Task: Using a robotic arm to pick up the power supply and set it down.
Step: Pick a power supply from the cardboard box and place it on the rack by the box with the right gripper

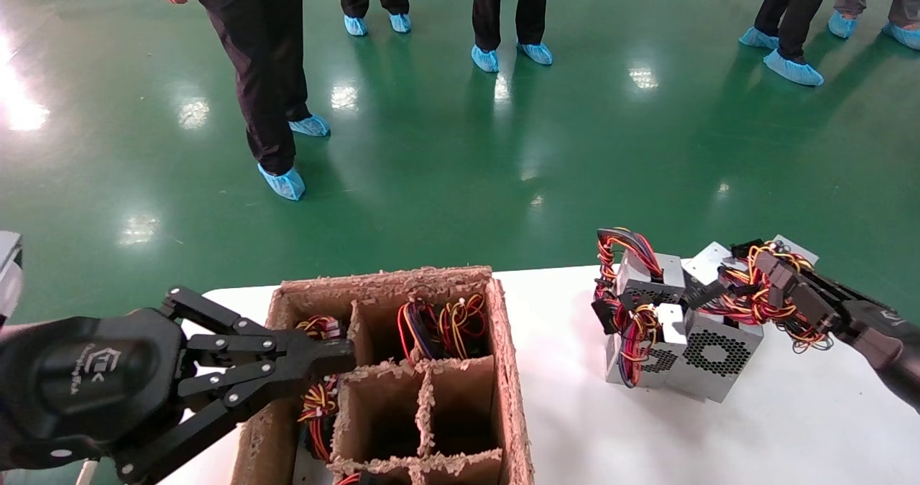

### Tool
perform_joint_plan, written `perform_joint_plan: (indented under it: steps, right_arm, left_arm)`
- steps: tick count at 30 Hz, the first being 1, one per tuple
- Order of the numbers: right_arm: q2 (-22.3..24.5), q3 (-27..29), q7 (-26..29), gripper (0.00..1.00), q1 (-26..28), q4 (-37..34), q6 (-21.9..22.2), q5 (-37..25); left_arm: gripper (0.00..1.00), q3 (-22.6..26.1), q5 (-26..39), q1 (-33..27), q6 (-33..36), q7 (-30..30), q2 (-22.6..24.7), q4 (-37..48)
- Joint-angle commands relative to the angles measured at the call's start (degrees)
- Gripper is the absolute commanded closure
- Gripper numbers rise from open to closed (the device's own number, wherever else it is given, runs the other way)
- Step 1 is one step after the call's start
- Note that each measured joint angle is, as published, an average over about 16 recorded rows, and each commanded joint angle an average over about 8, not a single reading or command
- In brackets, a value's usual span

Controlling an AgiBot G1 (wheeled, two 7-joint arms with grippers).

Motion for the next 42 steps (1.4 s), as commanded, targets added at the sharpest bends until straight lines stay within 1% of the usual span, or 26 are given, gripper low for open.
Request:
perform_joint_plan:
  steps: [1, 13, 19, 26, 27, 28, 34, 35, 36, 42]
  right_arm:
    - [-0.39, -0.31, -0.33, 1.0, 0.76, -1.03, -0.74, -0.25]
    - [-2.28, -1.94, -2.71, 1.0, 5.53, -6.36, -4.84, -2.04]
    - [-2.96, -2.68, -3.86, 1.0, 6.27, -9.42, -7.61, -2.67]
    - [-2.65, -2.89, -4.57, 1.0, 6.18, -12.35, -10.52, -2.71]
    - [-2.55, -2.89, -4.64, 0.97, 6.13, -12.69, -10.85, -2.69]
    - [-2.46, -2.89, -4.69, 0.89, 6.09, -12.98, -11.11, -2.69]
    - [-2.11, -3.0, -4.82, 0.14, 6.14, -14.18, -12.03, -2.82]
    - [-2.07, -3.03, -4.82, 0.04, 6.18, -14.27, -12.11, -2.86]
    - [-2.04, -3.06, -4.81, 0.0, 6.22, -14.34, -12.19, -2.89]
    - [-1.92, -3.23, -4.67, 0.0, 6.58, -14.3, -12.41, -3.08]
  left_arm:
    - [1.0, 0.0, 0.0, 0.0, 0.0, 0.0, 0.0, 0.0]
    - [1.0, 0.0, 0.0, 0.0, 0.0, 0.0, 0.0, 0.0]
    - [1.0, 0.0, 0.0, 0.0, 0.0, 0.0, 0.0, 0.0]
    - [1.0, 0.01, 0.0, 0.0, 0.0, 0.0, 0.0, 0.0]
    - [1.0, 0.01, 0.0, 0.0, 0.0, 0.0, 0.0, 0.0]
    - [1.0, 0.01, 0.0, 0.0, 0.0, 0.0, 0.0, 0.0]
    - [1.0, 0.01, -0.01, 0.0, 0.0, 0.0, 0.0, 0.0]
    - [1.0, 0.01, -0.01, 0.0, 0.0, 0.0, 0.0, 0.0]
    - [1.0, 0.01, -0.01, 0.0, 0.0, 0.0, 0.0, 0.0]
    - [1.0, 0.01, -0.01, 0.0, 0.0, 0.0, 0.0, 0.0]
